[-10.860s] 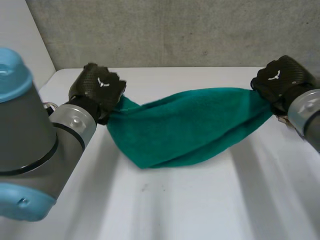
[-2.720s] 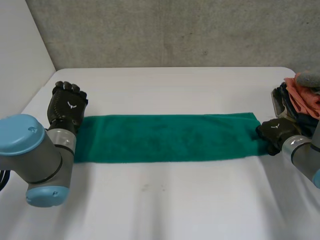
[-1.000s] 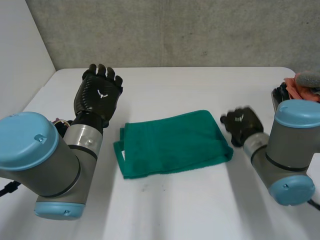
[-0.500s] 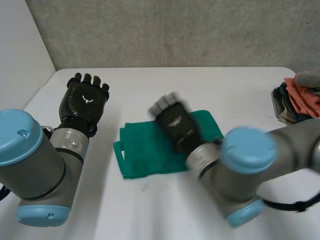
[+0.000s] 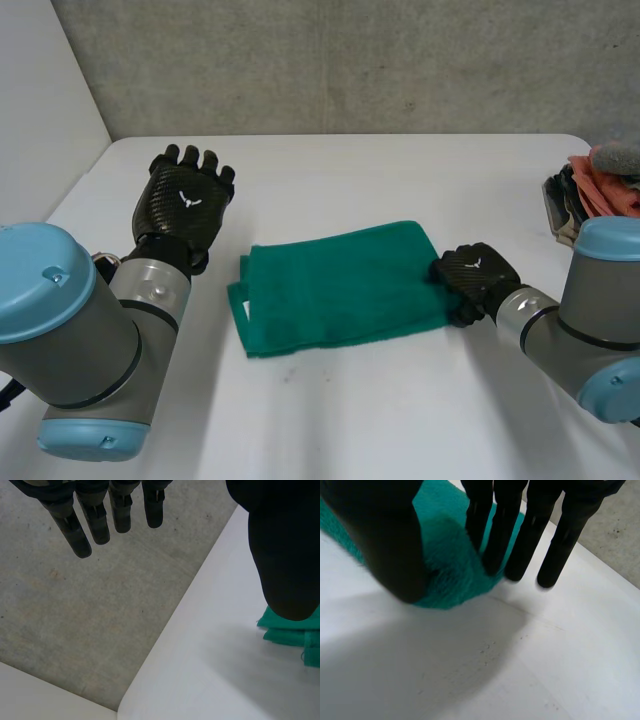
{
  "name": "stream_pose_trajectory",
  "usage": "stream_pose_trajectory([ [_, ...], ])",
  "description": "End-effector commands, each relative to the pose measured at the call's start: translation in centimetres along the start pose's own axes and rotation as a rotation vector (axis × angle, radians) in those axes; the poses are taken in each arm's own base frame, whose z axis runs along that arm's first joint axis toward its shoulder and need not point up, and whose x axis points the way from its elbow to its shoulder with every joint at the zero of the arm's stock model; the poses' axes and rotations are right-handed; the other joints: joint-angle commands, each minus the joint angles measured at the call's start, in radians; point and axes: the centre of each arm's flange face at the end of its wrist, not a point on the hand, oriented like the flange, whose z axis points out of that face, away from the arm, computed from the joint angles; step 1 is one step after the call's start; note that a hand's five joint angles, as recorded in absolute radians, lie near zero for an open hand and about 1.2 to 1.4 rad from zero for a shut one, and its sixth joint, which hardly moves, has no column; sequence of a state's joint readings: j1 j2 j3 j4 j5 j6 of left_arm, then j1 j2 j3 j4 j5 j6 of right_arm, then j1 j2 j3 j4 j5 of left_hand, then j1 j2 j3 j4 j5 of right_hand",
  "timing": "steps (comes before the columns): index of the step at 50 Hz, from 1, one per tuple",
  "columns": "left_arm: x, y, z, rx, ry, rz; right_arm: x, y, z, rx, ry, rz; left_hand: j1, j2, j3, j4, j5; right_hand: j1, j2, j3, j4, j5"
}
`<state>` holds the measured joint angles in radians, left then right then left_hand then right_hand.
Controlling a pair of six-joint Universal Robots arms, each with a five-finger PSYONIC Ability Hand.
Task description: Fold the laundry.
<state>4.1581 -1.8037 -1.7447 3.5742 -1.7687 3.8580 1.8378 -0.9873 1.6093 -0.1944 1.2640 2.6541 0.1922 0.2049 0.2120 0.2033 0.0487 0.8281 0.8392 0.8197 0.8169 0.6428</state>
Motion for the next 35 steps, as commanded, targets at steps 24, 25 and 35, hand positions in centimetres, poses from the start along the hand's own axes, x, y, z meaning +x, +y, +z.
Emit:
stream_pose_trajectory([
  [24, 0.0, -2.1, -0.9, 0.065, 0.004, -0.013, 6.7, -2.5, -5.3, -0.068, 0.254, -0.126, -0.002, -0.015, -0.022, -0.013, -0.033, 0.568, 0.557, 0.577, 0.579, 0.579],
  [25, 0.1, -2.3, -1.0, 0.072, 0.006, -0.014, 6.5, -2.9, -5.2, -0.047, 0.254, -0.148, -0.002, -0.015, -0.022, -0.013, -0.033, 0.568, 0.557, 0.577, 0.579, 0.579],
  [35, 0.5, -5.1, -1.2, 0.154, 0.014, -0.133, -6.7, -8.3, -5.4, 0.345, -0.086, -0.388, 0.001, -0.012, -0.019, -0.01, -0.03, 0.568, 0.557, 0.577, 0.579, 0.579],
])
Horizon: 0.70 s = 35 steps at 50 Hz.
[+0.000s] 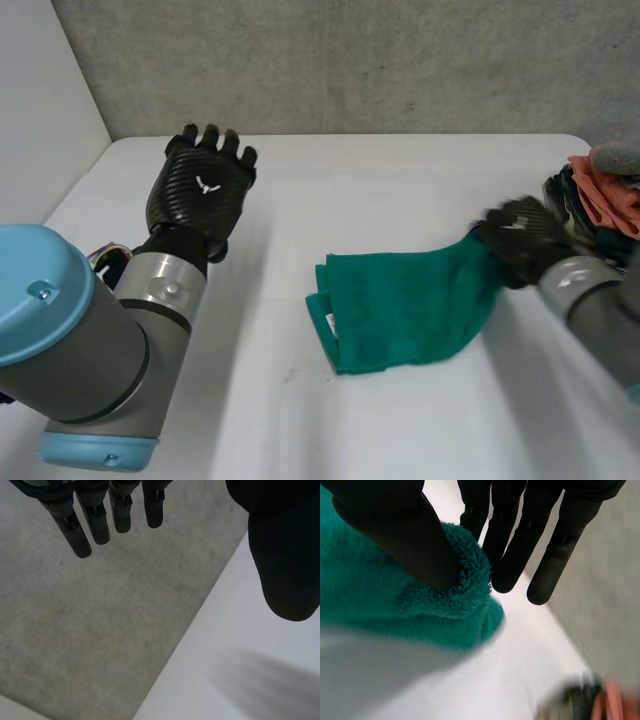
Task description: Fold the laundry.
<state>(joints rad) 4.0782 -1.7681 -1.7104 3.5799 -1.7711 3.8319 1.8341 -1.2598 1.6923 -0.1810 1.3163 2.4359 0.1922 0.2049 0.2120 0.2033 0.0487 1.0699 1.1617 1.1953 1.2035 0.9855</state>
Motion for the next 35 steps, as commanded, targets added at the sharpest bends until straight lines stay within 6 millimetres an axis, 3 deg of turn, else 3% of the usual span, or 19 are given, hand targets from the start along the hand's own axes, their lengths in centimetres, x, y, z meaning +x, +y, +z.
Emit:
stream_pose_trajectory([
  [1, 0.2, -1.8, 0.2, 0.054, -0.002, -0.099, -8.3, -5.1, -1.7, 0.282, -0.222, -0.099, 0.001, -0.012, -0.019, -0.01, -0.03, 0.326, 0.235, 0.201, 0.193, 0.236],
  [6, 0.0, -2.6, 0.6, 0.08, -0.01, -0.151, -12.9, -4.5, -2.7, 0.284, -0.36, -0.132, 0.004, -0.009, -0.016, -0.007, -0.027, 0.326, 0.235, 0.201, 0.193, 0.236],
  [11, 0.6, -2.9, 1.2, 0.088, -0.002, -0.182, -13.5, -4.3, -2.7, 0.268, -0.373, -0.11, 0.007, -0.006, -0.013, -0.004, -0.024, 0.266, 0.175, 0.141, 0.133, 0.176],
  [14, 1.0, -3.2, 1.6, 0.093, -0.001, -0.21, -13.3, -4.4, -2.7, 0.257, -0.361, -0.08, 0.007, -0.006, -0.013, -0.004, -0.024, -0.662, -0.754, -0.787, -0.795, -0.752],
  [15, 1.2, -3.2, 1.6, 0.093, 0.0, -0.219, -12.8, -4.6, -2.6, 0.252, -0.344, -0.046, 0.007, -0.006, -0.013, -0.004, -0.024, -0.851, -0.943, -0.976, -0.984, -0.941],
  [17, 1.6, -3.5, 1.9, 0.092, 0.001, -0.248, -11.4, -5.3, -2.7, 0.253, -0.3, 0.002, 0.007, -0.006, -0.013, -0.004, -0.024, -0.895, -0.987, -1.021, -1.029, -0.985],
  [18, 1.9, -3.7, 1.9, 0.095, 0.003, -0.255, -10.3, -5.7, -2.6, 0.254, -0.267, 0.032, 0.007, -0.006, -0.013, -0.004, -0.024, -0.895, -0.987, -1.021, -1.029, -0.985],
  [19, 2.1, -3.9, 1.9, 0.099, 0.008, -0.266, -7.7, -6.0, -2.5, 0.244, -0.201, 0.107, 0.007, -0.006, -0.013, -0.004, -0.024, -0.895, -0.987, -1.021, -1.029, -0.985],
  [23, 4.2, -4.8, 2.0, 0.118, 0.059, -0.299, -3.2, -4.8, -1.8, 0.158, -0.108, 0.321, 0.004, -0.009, -0.016, -0.007, -0.027, -0.895, -0.987, -1.021, -1.029, -0.985],
  [26, 5.9, -5.1, 1.8, 0.118, 0.101, -0.301, -1.4, -4.2, -1.6, 0.082, -0.103, 0.453, 0.007, -0.006, -0.013, -0.004, -0.024, -0.895, -0.987, -1.021, -1.029, -0.985],
  [31, 10.4, -4.9, 1.5, 0.066, 0.218, -0.309, -0.9, -3.7, -1.6, -0.018, -0.153, 0.563, 0.007, -0.006, -0.013, -0.004, -0.024, -0.895, -0.987, -1.021, -1.029, -0.985],
  [35, 12.3, -3.5, 1.8, -0.033, 0.282, -0.326, -2.3, -2.0, 0.1, -0.076, -0.222, 0.578, 0.007, -0.006, -0.013, -0.004, -0.024, -0.895, -0.987, -1.021, -1.029, -0.985],
])
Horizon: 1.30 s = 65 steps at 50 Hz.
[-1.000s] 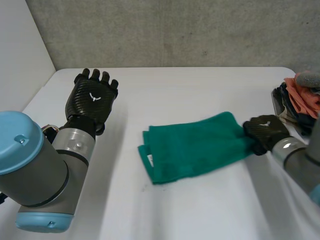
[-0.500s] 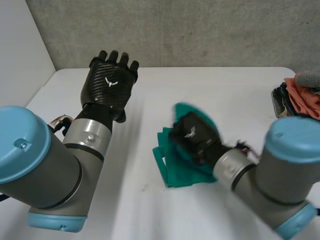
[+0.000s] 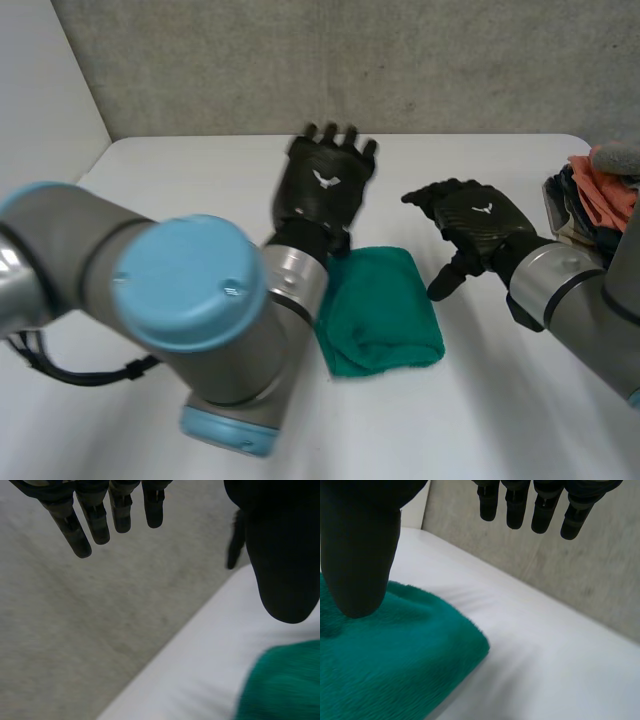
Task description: Fold the laundry.
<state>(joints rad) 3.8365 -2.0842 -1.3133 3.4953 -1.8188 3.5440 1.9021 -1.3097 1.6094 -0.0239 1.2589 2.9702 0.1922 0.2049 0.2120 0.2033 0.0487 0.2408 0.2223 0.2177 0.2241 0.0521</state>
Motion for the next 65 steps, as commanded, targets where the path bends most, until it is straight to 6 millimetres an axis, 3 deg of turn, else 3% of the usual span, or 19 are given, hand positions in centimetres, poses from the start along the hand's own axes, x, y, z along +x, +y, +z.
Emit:
stream_pose_trajectory([
  [1, 3.2, 3.2, 0.6, -0.164, 0.099, -0.04, -0.2, 2.6, 2.0, -0.129, -0.077, 0.061, 0.007, -0.006, -0.013, -0.004, -0.024, -0.066, -0.048, -0.043, -0.05, -0.052],
  [6, 3.6, 5.6, 0.1, -0.327, 0.133, -0.074, -0.3, 5.0, 3.6, -0.183, -0.118, 0.018, 0.018, 0.006, -0.001, 0.007, -0.013, -0.066, -0.048, -0.043, -0.05, -0.052],
  [13, 3.3, 7.3, -0.9, -0.446, 0.121, -0.03, -0.2, 7.5, 4.7, -0.245, -0.108, -0.067, 0.045, 0.032, 0.025, 0.034, 0.014, -0.066, -0.048, -0.043, -0.05, -0.052],
  [25, 3.3, 9.8, -2.1, -0.551, 0.136, 0.078, -0.2, 7.7, 5.0, -0.244, -0.084, -0.184, 0.033, 0.02, 0.013, 0.022, 0.002, -0.066, -0.048, -0.043, -0.05, -0.052],
  [32, 2.5, 7.3, -1.8, -0.489, 0.116, 0.05, -0.5, 5.3, 4.1, -0.16, -0.068, -0.209, 0.03, 0.017, 0.01, 0.019, -0.001, -0.066, -0.048, -0.043, -0.05, -0.052],
  [37, -0.2, 2.6, -1.6, -0.374, 0.057, 0.009, -0.7, 2.7, 2.7, -0.047, -0.037, -0.253, 0.015, 0.003, -0.004, 0.004, -0.016, -0.066, -0.048, -0.043, -0.05, -0.052],
  [40, -1.5, 1.2, -1.7, -0.337, 0.032, -0.003, -1.3, 2.0, 1.3, -0.013, -0.039, -0.27, 0.004, -0.009, -0.016, -0.007, -0.027, -0.066, -0.048, -0.043, -0.05, -0.052],
  [45, -2.8, -1.1, -2.6, -0.251, 0.064, -0.036, -3.2, 3.9, 0.0, -0.034, -0.091, -0.274, 0.001, -0.012, -0.019, -0.01, -0.03, -0.066, -0.048, -0.043, -0.05, -0.052],
  [49, -3.1, -1.6, -3.2, -0.222, 0.135, -0.056, -4.8, 5.8, -0.6, -0.036, -0.125, -0.28, 0.007, -0.006, -0.013, -0.004, -0.024, -0.066, -0.048, -0.043, -0.05, -0.052],
  [58, -3.4, -0.9, -3.2, -0.232, 0.154, -0.091, -6.3, 9.6, -0.7, -0.056, -0.167, -0.325, 0.012, 0.0, -0.007, 0.001, -0.019, -0.066, -0.048, -0.043, -0.05, -0.052],
  [65, -3.3, -0.3, -3.2, -0.247, 0.158, -0.097, -6.5, 9.9, -0.1, -0.01, -0.159, -0.356, 0.012, 0.0, -0.007, 0.001, -0.019, -0.066, -0.048, -0.043, -0.05, -0.052],
])
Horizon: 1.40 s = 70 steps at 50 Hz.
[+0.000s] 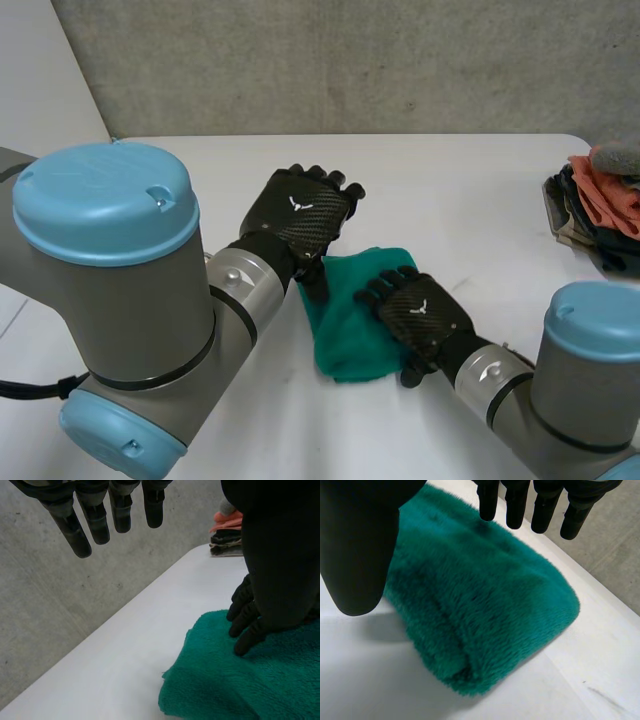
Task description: Fold the laundry.
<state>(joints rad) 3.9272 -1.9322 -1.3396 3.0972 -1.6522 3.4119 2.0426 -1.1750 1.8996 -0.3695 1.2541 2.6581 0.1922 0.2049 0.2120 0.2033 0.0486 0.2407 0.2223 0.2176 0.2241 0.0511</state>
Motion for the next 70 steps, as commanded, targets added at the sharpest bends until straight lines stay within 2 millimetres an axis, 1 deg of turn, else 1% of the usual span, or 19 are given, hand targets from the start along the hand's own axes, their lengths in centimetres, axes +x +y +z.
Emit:
stream_pose_trajectory([
  [1, 0.1, 0.6, 0.2, -0.018, -0.001, -0.008, -0.3, 0.5, 0.6, 0.027, 0.005, -0.03, 0.013, 0.0, -0.007, 0.001, -0.018, -0.066, -0.048, -0.043, -0.05, -0.051],
  [6, 0.1, 0.7, 0.3, -0.02, -0.001, -0.008, -0.4, 1.3, 1.4, 0.021, 0.01, -0.046, 0.013, 0.0, -0.007, 0.001, -0.018, -0.006, 0.012, 0.017, 0.01, 0.009],
  [17, 0.1, 0.8, 0.4, -0.008, -0.005, -0.009, 0.1, 1.5, 2.9, 0.049, 0.032, -0.093, 0.015, 0.003, -0.004, 0.004, -0.015, 0.226, 0.244, 0.249, 0.242, 0.241],
  [30, 0.0, 1.0, 0.4, -0.013, -0.007, -0.01, 0.9, 1.1, 4.5, 0.075, 0.051, -0.108, 0.018, 0.006, -0.001, 0.007, -0.013, 0.22, 0.239, 0.243, 0.237, 0.235],
  [37, 0.0, 0.9, 0.4, -0.01, -0.008, -0.01, 1.4, 0.0, 4.8, 0.101, 0.064, -0.111, 0.018, 0.006, -0.001, 0.007, -0.013, 0.114, 0.133, 0.138, 0.131, 0.13],
  [44, 0.0, 0.8, 0.3, -0.009, -0.007, -0.01, 1.5, 0.0, 5.1, 0.105, 0.066, -0.115, 0.018, 0.006, -0.001, 0.007, -0.013, 0.152, 0.171, 0.176, 0.169, 0.167],
  [48, 0.1, 0.9, 0.3, -0.01, -0.006, -0.01, 1.3, 0.6, 5.6, 0.094, 0.056, -0.112, 0.018, 0.006, -0.001, 0.007, -0.013, 0.31, 0.329, 0.334, 0.327, 0.326],
  [49, 0.1, 0.9, 0.3, -0.011, -0.006, -0.011, 1.4, 0.6, 5.8, 0.101, 0.053, -0.113, 0.018, 0.006, -0.001, 0.007, -0.013, 0.497, 0.516, 0.52, 0.514, 0.512],
  [52, 0.0, 1.0, 0.3, -0.015, -0.007, -0.016, 1.6, 0.3, 6.1, 0.114, 0.052, -0.116, 0.018, 0.006, -0.001, 0.007, -0.013, 0.789, 0.807, 0.812, 0.805, 0.804],
  [53, 0.0, 1.0, 0.3, -0.015, -0.007, -0.017, 1.9, 0.1, 6.4, 0.124, 0.059, -0.121, 0.018, 0.006, -0.001, 0.007, -0.013, 1.005, 1.023, 1.028, 1.021, 1.02],
  [54, 0.0, 1.0, 0.3, -0.013, -0.007, -0.019, 2.1, -0.1, 6.5, 0.13, 0.064, -0.123, 0.018, 0.006, -0.001, 0.007, -0.013, 1.132, 1.15, 1.155, 1.148, 1.147],
  [55, 0.0, 0.9, 0.3, -0.01, -0.008, -0.021, 2.2, -0.2, 6.6, 0.134, 0.068, -0.124, 0.018, 0.006, -0.001, 0.007, -0.013, 1.155, 1.174, 1.178, 1.172, 1.17],
  [59, -0.5, 0.5, 0.3, -0.001, -0.021, -0.025, 3.4, -1.9, 6.9, 0.192, 0.105, -0.144, 0.018, 0.006, -0.001, 0.007, -0.013, 1.156, 1.174, 1.179, 1.172, 1.171],
  [63, -1.0, 0.0, 0.3, 0.015, -0.035, -0.029, 6.1, -5.5, 7.0, 0.32, 0.179, -0.188, 0.018, 0.006, -0.001, 0.007, -0.013, 1.156, 1.174, 1.179, 1.172, 1.171],
  [64, -1.2, -0.3, 0.2, 0.022, -0.038, -0.03, 7.0, -6.2, 6.9, 0.347, 0.199, -0.197, 0.018, 0.006, -0.001, 0.007, -0.013, 1.156, 1.174, 1.179, 1.172, 1.171],
  [65, -1.4, -1.0, 0.0, 0.044, -0.044, -0.032, 9.0, -7.3, 6.7, 0.401, 0.247, -0.219, 0.018, 0.006, -0.001, 0.007, -0.013, 1.156, 1.174, 1.179, 1.172, 1.171],
  [68, -1.6, -1.8, -0.3, 0.075, -0.046, -0.031, 12.2, -9.0, 6.2, 0.484, 0.322, -0.258, 0.015, 0.003, -0.004, 0.004, -0.015, 1.156, 1.174, 1.179, 1.172, 1.171],
  [69, -1.5, -2.2, -0.3, 0.1, -0.044, -0.028, 13.9, -10.4, 5.6, 0.546, 0.368, -0.284, 0.013, 0.0, -0.007, 0.001, -0.018, 1.156, 1.174, 1.179, 1.172, 1.171],
  [70, -1.4, -2.5, -0.3, 0.117, -0.039, -0.029, 14.9, -11.0, 5.2, 0.574, 0.398, -0.297, 0.01, -0.003, -0.01, -0.001, -0.021, 1.156, 1.174, 1.179, 1.172, 1.171],
])
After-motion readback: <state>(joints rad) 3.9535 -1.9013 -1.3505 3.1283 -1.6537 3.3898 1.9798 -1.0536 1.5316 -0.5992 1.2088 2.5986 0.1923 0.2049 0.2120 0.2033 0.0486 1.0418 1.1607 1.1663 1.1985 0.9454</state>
